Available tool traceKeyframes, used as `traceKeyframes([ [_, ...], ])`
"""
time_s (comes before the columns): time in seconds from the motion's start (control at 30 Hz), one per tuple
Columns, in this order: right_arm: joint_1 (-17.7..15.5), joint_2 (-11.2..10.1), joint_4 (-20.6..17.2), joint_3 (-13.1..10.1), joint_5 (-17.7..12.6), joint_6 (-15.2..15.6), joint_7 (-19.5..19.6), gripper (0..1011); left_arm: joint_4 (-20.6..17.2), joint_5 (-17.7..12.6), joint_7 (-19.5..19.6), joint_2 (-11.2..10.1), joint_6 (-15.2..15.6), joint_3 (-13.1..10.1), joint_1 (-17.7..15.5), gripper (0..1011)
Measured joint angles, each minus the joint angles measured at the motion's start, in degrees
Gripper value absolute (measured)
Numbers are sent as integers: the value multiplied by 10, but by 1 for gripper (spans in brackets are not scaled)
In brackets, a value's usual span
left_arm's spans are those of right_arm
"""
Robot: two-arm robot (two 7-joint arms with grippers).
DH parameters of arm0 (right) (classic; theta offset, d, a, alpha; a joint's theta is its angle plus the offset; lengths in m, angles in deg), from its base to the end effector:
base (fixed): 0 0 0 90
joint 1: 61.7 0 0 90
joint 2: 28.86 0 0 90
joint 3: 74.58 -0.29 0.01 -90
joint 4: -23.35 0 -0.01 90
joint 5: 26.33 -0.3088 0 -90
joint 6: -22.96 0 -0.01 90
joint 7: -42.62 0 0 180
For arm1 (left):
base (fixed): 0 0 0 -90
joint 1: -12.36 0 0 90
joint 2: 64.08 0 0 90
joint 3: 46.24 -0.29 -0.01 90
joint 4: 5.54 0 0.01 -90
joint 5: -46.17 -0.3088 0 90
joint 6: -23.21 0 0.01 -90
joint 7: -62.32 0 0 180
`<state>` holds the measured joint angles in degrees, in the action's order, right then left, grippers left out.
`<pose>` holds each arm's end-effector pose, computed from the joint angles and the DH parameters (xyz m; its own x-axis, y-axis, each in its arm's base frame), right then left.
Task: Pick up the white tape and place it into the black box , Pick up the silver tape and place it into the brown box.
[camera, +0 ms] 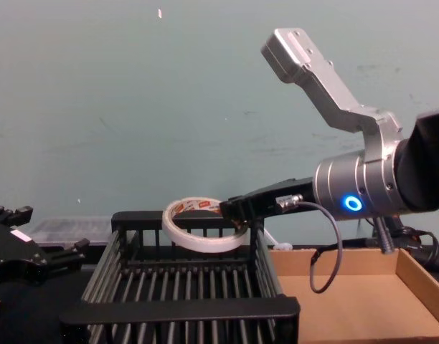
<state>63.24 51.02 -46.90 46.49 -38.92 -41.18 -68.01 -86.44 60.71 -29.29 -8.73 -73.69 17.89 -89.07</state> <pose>0.4608 0.0832 -0.2053 0.6795 -0.7285 0.0877 0.7010 0.6093 -0.3706 0.3581 0.0827 -0.3023 0.2926 0.8801 0.3739 -0.9552 0.2875 0.0706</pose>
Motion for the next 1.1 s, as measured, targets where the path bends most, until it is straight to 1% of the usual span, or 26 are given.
traceKeyframes([
  [0.13, -1, 0, -1, 0, 0, 0, 0, 105, 0, 0, 0, 0, 0, 0, 0, 1001],
  [0.2, -1, -1, -2, 0, 0, 0, 1, 130, 0, 0, 0, 0, 0, 0, 0, 1001],
  [0.23, -2, -1, -3, 0, 0, 0, 1, 178, 0, 0, 0, 0, 0, 0, 0, 1001],
  [0.33, -2, -1, -3, 0, 0, 0, 1, 254, 0, 0, 0, 0, 0, 0, 0, 1001],
  [0.4, -2, -1, -4, 0, -1, 0, 1, 333, 0, 0, 0, 0, 0, 0, 0, 1001],
  [0.47, -2, -1, -4, 0, -1, -1, 1, 370, 0, 0, 0, 0, 0, 0, 0, 1001],
  [0.5, -3, -1, -4, 0, -1, -1, 1, 431, 0, 0, 0, 0, 0, 0, 0, 1001],
  [0.53, -3, -1, -4, 0, -1, -1, 1, 450, 0, 0, 0, 0, 0, 0, 0, 1001],
  [0.57, -3, -1, -4, 0, -1, -1, 1, 510, 0, 0, 0, 0, 0, 0, 0, 1001],
  [0.7, -3, -2, -5, 0, -1, -1, 2, 591, 0, 0, 0, 0, 0, 0, 0, 1001],
  [0.87, -3, -2, -5, 0, -1, -1, 2, 787, 0, 0, 0, 0, 0, 0, 0, 1001],
  [0.9, -3, -2, -5, 0, -1, -1, 2, 797, 0, 0, 0, 0, 0, 0, 0, 1001],
  [0.97, -3, -2, -5, 0, -2, -1, 2, 859, 0, 0, 0, 0, 0, 0, 0, 1001],
  [1.0, -3, -2, -5, 0, -2, -1, 2, 873, 0, 0, 0, 0, 0, 0, 0, 1001],
  [1.07, -3, -2, -5, 0, -2, -1, 2, 941, 0, 0, 0, 0, 0, 0, 0, 1001],
  [1.1, -3, -2, -5, 0, -2, -1, 2, 941, 0, 0, 0, 0, 0, 0, 0, 1001],
])
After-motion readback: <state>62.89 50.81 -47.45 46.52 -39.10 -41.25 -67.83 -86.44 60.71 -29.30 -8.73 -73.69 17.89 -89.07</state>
